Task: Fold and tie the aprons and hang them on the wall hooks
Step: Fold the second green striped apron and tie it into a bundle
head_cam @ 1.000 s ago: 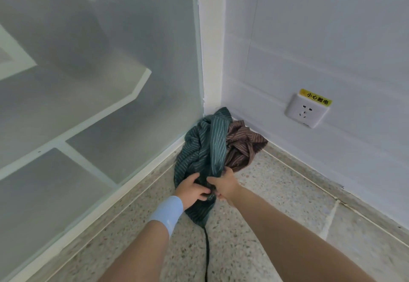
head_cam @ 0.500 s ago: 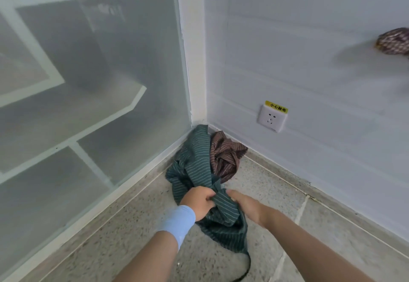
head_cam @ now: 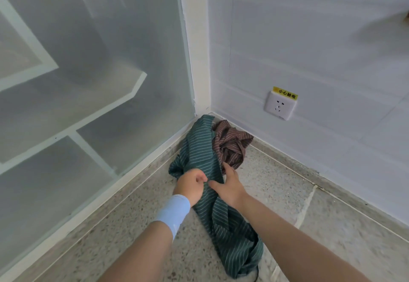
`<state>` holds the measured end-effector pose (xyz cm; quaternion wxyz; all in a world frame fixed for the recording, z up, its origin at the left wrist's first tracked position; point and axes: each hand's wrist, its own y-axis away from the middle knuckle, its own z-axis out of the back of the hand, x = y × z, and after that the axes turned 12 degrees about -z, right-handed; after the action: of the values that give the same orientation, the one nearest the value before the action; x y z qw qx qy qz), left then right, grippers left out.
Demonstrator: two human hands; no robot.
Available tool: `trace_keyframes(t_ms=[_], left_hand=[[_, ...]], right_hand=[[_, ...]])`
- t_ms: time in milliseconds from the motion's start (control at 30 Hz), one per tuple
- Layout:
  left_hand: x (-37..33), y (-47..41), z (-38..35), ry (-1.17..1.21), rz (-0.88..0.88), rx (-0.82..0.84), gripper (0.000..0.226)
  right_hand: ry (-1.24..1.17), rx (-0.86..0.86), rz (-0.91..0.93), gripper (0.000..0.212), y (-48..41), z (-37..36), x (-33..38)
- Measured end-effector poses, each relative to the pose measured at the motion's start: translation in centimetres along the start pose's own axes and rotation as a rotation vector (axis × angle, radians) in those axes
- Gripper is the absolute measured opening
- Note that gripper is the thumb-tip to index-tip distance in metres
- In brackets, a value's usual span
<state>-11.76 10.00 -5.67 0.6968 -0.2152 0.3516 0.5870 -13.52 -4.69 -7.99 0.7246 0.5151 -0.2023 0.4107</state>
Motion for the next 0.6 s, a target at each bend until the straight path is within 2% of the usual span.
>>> trace_keyframes(t_ms=[67, 100, 133, 233, 367, 433, 500, 533, 567, 600], left_hand=[[1.3, -1.9, 0.8, -0.039, -0.036, -0.160, 0.033], [2.2, -3.0, 1.0, -0.017, -0.004, -0.168, 0.042], [2.8, -3.9, 1.2, 0.045, 0.044, -0.138, 0.055], [4.8, -6.0, 1.1, 0.281, 0.183, 0.082, 0.088], [3.9, -6.4, 0.2, 0.271, 0.124, 0.222, 0.082], [2.5, -6.3, -0.4, 0.364, 0.064, 0.296, 0.065], [1.1, -5.8, -1.1, 0.433, 0.048, 0.312, 0.048], [0.5, -5.5, -1.6, 0.386, 0.048, 0.276, 0.044], [0.0, -5.2, -1.9, 0.295, 0.034, 0.232, 0.040], [-0.3, -4.9, -2.3, 0.205, 0.011, 0.200, 0.038]], right_hand=[[-0.201, -0.003, 0.002, 0.082, -2.2, -1.1, 0.5], [-0.270, -0.008, 0.011, 0.080, -3.2, -1.5, 0.9], [-0.320, 0.005, 0.021, 0.080, -3.9, -1.8, 1.4], [-0.328, 0.074, 0.014, 0.108, -5.1, -2.0, 3.3], [-0.239, 0.064, -0.023, 0.106, -6.4, -1.5, 3.8], [-0.160, 0.040, 0.033, 0.094, -6.7, -0.2, 3.0], [-0.080, 0.022, 0.072, 0.054, -6.5, 1.6, 1.9], [-0.040, -0.005, 0.062, 0.031, -6.1, 2.7, 1.4], [0.020, -0.073, 0.035, 0.022, -5.6, 4.0, 0.8], [0.110, -0.171, -0.007, 0.021, -5.0, 5.4, -0.1]])
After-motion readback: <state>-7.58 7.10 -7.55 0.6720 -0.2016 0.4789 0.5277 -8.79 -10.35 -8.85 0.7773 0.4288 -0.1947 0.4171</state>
